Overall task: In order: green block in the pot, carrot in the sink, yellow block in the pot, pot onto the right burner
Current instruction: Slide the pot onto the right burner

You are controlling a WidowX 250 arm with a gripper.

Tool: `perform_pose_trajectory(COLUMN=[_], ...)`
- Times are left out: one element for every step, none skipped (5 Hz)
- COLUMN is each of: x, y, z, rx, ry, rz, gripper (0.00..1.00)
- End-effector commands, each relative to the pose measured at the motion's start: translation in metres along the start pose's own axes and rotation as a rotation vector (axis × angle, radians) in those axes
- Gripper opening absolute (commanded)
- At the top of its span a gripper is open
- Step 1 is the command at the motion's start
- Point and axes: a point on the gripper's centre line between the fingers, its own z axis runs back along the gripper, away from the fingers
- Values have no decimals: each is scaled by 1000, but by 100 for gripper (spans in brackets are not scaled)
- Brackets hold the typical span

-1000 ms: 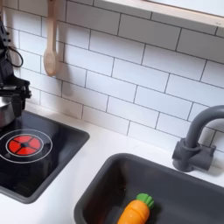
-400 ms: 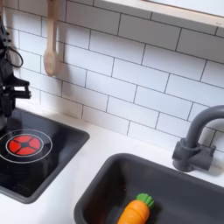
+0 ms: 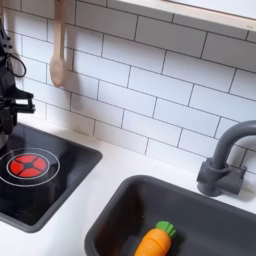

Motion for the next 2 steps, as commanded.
perform_pose_trajectory(x=[-12,-19], y=[-20,-30], z=[-4,-3], rx=[-7,-3], ry=[9,12], rz=[-53,-83], gripper=[0,0])
